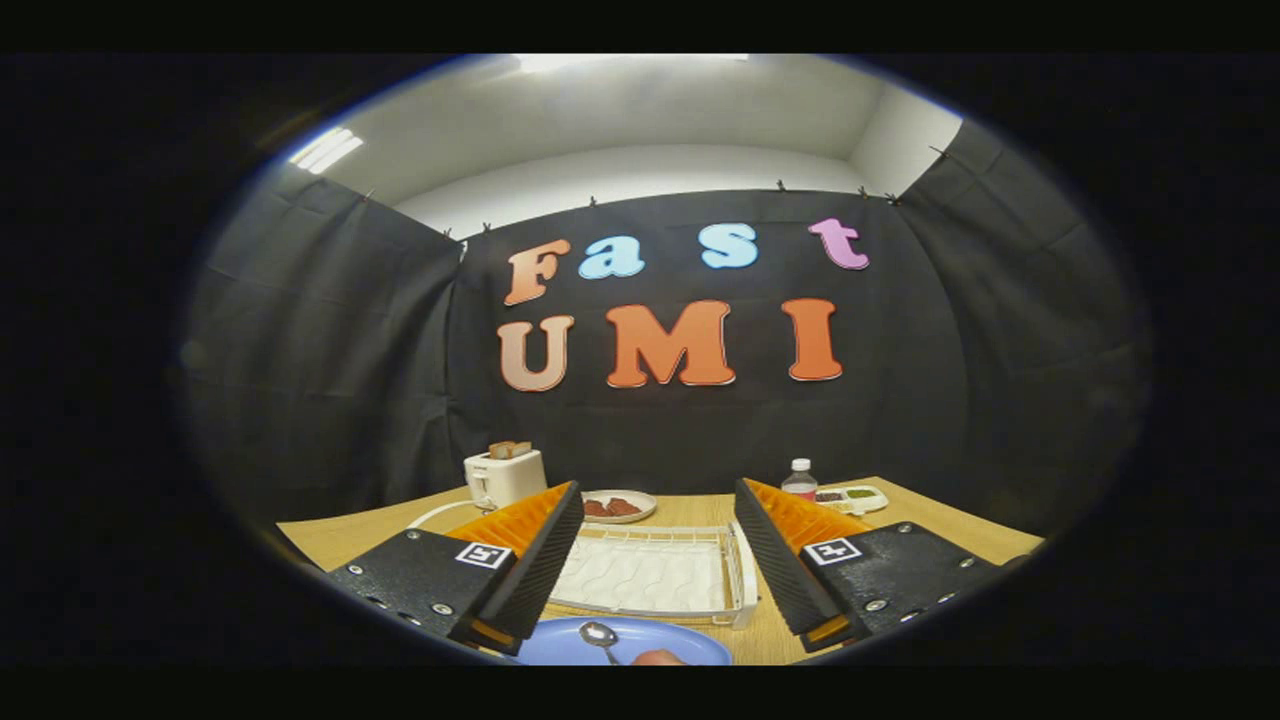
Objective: Take the plate from the dish rack, then take the spoon from the basket and place it into the plate.
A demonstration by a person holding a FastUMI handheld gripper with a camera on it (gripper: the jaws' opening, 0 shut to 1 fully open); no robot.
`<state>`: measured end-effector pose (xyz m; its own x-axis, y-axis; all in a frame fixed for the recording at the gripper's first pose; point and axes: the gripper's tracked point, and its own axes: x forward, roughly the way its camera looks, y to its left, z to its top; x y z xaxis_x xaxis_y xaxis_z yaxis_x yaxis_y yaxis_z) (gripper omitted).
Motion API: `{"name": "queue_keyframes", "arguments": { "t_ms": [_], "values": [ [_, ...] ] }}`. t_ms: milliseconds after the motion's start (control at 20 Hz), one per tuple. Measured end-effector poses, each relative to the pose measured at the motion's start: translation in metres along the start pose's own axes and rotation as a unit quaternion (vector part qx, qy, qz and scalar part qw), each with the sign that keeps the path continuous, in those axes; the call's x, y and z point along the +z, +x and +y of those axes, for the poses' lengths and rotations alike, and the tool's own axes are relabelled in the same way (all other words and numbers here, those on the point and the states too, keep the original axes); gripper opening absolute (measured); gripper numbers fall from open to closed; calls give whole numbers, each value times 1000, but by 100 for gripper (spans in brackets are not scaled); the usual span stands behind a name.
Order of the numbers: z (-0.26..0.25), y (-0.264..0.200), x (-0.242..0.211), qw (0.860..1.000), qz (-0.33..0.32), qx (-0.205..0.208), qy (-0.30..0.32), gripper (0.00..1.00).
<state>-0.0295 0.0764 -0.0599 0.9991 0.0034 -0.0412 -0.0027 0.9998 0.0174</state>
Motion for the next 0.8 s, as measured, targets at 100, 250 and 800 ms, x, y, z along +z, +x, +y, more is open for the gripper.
{"name": "queue_keyframes", "arguments": {
  "t_ms": [100, 250, 800],
  "values": [
    [0, 0, -1, 1000, 2, 0, 0, 91],
    [3, -2, 0, 1000, 0, 4, 1, 91],
    [-1, -4, 8, 1000, -17, 0, 4, 90]
  ]
}}
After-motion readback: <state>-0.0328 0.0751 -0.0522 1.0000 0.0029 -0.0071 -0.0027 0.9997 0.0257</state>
